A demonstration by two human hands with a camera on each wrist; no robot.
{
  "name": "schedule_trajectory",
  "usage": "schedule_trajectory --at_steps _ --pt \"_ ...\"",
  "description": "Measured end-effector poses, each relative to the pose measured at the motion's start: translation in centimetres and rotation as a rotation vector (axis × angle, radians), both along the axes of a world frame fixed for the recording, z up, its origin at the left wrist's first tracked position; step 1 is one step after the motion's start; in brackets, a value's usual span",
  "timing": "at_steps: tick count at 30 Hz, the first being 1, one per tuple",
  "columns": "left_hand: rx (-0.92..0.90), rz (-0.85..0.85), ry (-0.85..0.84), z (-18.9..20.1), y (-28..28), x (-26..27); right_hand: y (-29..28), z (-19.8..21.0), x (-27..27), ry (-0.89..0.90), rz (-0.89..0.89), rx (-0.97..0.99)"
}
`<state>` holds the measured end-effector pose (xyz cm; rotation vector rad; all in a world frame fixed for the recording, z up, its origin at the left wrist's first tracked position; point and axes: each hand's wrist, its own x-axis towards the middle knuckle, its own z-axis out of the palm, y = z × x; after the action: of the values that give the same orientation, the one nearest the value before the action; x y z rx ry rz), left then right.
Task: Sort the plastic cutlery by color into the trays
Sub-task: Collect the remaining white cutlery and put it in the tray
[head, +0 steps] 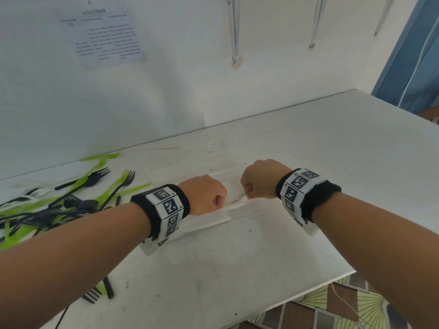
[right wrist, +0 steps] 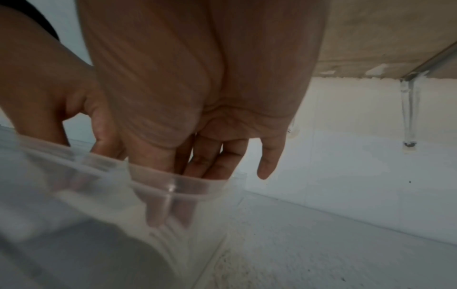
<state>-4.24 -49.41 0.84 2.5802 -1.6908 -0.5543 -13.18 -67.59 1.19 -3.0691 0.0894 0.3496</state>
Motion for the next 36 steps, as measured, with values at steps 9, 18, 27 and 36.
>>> schedule_trajectory --at_steps 9,18,27,36 --pt "0.04 0.008 -0.137 -0.2 0.1 -0.2 0.4 -0.8 0.3 0.023 0.001 0.003" --pt "0.064 0.003 -0.163 -0.8 -0.2 0.0 0.6 -0.5 1.0 0.06 0.02 -0.034" --pt "0.112 0.024 -0.207 -0.4 -0.6 0.1 0.6 -1.6 0.9 -0.035 -0.037 -0.052" --pt "0.129 0.058 -0.14 0.2 -0.8 0.0 0.9 -0.6 0.8 -0.059 -0.048 -0.053"
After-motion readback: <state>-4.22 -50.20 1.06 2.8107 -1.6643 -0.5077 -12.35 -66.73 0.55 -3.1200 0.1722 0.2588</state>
